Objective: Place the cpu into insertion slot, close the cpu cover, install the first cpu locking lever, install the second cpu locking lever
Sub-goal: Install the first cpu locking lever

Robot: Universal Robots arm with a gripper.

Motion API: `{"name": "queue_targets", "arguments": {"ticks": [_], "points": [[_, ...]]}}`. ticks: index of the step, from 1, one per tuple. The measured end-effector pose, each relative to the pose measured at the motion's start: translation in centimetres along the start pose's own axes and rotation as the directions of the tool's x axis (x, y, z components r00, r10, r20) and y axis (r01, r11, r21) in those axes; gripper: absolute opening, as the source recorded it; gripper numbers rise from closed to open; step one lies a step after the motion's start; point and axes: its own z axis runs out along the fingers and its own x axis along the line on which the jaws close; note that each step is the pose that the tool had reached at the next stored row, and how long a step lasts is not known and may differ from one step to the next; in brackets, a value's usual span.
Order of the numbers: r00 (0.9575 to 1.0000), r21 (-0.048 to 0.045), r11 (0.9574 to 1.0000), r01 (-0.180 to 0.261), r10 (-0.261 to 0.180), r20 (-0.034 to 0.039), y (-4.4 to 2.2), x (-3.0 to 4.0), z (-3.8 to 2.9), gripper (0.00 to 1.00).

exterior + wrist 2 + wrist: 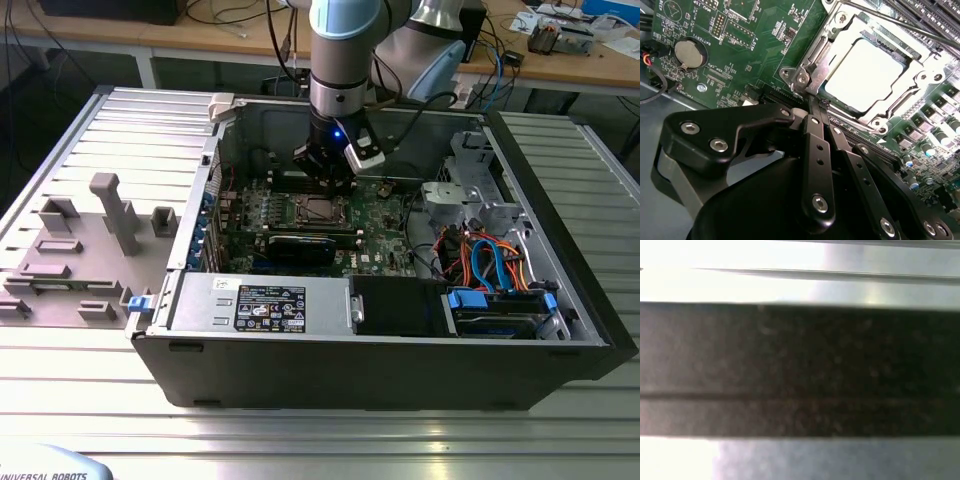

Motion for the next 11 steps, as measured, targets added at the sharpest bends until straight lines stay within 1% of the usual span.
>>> {"name": "queue_targets", "arguments": {"ticks": [3, 6, 11], "points": [[1.0000, 0.0001, 1.0000, 0.000, 0.000, -0.0001, 0.01, -0.01, -0.16, 0.11], [1.0000, 0.0001, 1.0000, 0.000, 0.000, -0.0001, 0.03, -0.02, -0.52, 0.11], [1.0000, 0.0000, 1.0000, 0.000, 0.000, 0.0000, -0.08, -0.02, -0.58, 0.11]]}}
